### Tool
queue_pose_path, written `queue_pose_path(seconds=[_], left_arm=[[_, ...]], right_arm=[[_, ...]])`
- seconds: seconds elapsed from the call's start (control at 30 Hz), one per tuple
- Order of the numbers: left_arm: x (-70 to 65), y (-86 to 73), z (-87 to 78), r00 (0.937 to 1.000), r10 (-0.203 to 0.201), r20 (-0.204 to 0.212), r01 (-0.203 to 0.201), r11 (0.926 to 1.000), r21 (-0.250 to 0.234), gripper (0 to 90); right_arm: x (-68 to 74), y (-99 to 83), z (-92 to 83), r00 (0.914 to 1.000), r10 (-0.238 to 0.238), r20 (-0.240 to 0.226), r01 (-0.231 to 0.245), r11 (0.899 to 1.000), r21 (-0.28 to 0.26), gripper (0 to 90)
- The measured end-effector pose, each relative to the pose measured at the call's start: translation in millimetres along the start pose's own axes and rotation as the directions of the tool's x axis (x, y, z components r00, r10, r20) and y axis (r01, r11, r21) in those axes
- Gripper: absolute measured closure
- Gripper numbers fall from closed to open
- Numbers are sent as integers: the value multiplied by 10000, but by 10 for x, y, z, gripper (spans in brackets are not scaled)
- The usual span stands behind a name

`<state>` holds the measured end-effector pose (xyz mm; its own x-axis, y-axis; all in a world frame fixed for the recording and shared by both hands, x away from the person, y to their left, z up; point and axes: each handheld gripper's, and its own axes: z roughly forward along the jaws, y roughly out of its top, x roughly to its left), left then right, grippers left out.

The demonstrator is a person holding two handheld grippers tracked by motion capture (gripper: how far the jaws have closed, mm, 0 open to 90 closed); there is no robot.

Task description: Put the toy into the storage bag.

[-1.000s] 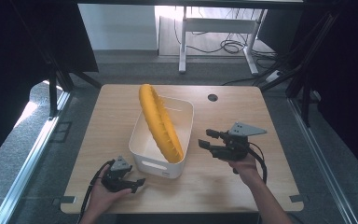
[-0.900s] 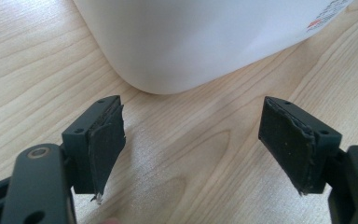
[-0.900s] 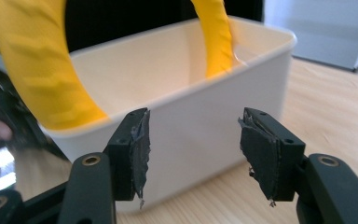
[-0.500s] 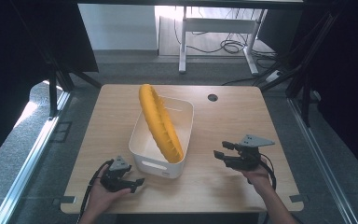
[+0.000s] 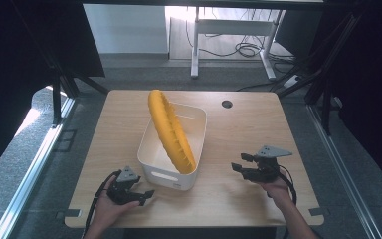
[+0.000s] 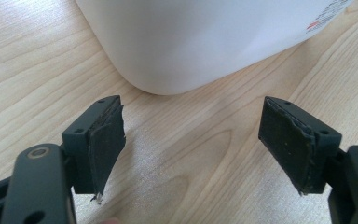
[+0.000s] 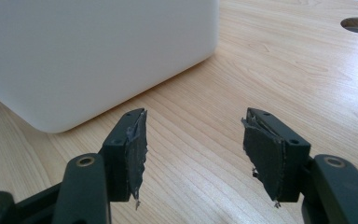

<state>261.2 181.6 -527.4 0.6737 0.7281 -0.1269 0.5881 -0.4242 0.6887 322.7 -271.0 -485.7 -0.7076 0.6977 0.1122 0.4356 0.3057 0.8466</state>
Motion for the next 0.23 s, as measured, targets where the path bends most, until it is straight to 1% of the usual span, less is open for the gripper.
queue_pose_path(seconds=[0.17, 0.23], left_arm=[[-1, 1, 12, 10000, 58, 24, -58, 10000, 30, 226], [-4, 2, 17, 10000, 62, 16, -62, 10000, 72, 226]], right_arm=[[-3, -17, 30, 10000, -15, 86, 13, 9998, 209, 372], [-2, -34, 64, 9998, -17, 195, 7, 9987, 501, 354]])
